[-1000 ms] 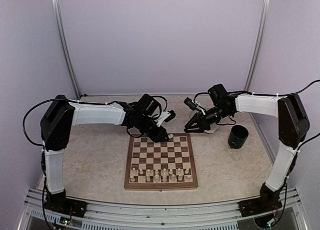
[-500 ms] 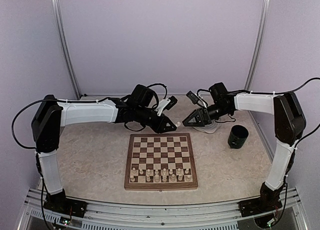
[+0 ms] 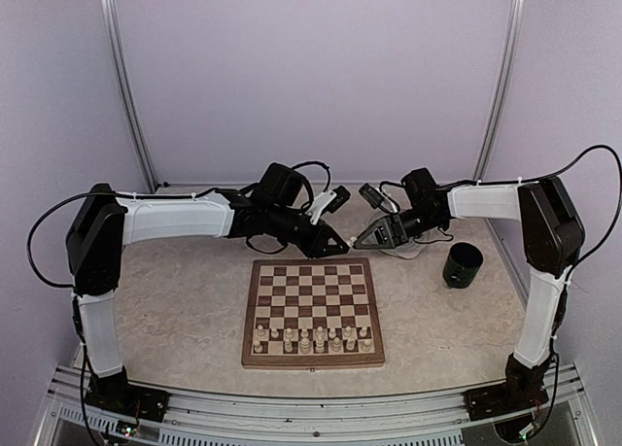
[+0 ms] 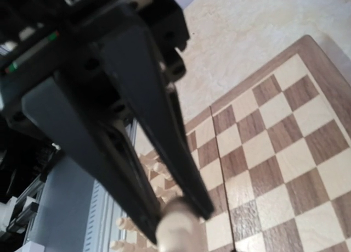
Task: Set up the chess pieces on the board
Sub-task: Pass from the left arm to the right
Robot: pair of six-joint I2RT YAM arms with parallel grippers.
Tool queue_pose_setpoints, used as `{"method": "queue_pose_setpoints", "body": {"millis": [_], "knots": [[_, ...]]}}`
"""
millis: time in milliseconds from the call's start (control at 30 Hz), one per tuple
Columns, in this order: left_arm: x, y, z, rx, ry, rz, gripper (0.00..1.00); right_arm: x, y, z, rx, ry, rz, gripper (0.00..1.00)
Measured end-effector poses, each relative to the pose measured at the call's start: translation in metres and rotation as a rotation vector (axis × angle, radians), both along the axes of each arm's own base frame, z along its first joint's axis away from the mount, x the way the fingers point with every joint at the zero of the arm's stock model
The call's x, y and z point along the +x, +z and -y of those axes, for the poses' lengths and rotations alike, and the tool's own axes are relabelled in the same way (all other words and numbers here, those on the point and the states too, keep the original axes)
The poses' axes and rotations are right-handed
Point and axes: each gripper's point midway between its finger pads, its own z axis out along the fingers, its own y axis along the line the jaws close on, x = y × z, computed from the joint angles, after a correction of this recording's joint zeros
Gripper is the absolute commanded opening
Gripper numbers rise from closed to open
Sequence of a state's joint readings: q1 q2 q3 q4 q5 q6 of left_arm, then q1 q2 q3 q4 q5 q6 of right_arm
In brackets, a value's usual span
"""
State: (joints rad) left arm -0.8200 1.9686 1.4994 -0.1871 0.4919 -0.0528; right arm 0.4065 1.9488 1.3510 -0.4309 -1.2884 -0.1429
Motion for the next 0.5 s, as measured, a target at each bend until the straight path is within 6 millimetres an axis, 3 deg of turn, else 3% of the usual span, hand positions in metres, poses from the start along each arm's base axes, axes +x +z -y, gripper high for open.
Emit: {"method": "queue_pose_setpoints", "body": {"millis": [300, 367, 500], "knots": [[-0.0025, -0.0023, 0.0057, -0.008, -0.023, -0.013, 0.09, -0.0004, 0.0042, -0.0024, 0.024, 0.010, -0.012, 0.09], [-0.0033, -0.0018, 0.0060, -0.008, -0.023, -0.018, 0.14, 0.0003, 0.0037, -0.0027, 0.026, 0.010, -0.011, 0.04], [-0.0018, -0.0017, 0.0055, -0.006, -0.012, -0.023, 0.34, 0.0017, 0.0041, -0.0031, 0.032, 0.011, 0.007, 0.03]]}}
